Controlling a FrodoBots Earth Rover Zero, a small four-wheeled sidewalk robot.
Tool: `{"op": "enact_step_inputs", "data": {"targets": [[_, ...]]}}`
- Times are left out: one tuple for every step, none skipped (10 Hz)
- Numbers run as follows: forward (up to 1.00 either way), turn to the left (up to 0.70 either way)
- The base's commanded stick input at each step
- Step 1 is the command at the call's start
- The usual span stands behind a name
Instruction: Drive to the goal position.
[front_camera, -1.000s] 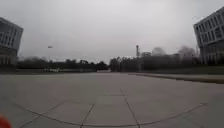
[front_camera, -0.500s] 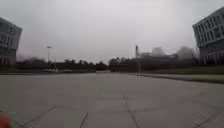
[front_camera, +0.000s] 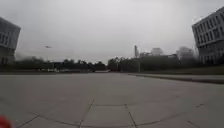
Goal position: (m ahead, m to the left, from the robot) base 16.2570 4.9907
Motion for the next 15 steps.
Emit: {"op": "enact_step_inputs", "data": {"targets": [[0.7, -0.01], [0.7, -0.01], [0.7, -0.01], [0.7, -0.01], [0.7, -0.01], [0.7, -0.01], [0.7, -0.01], [0.7, -0.01], [0.7, -0.01], [0.7, -0.01], [0.7, -0.01], [0.7, -0.01], [0.7, -0.01], [0.7, -0.01], [0.7, -0.01]]}}
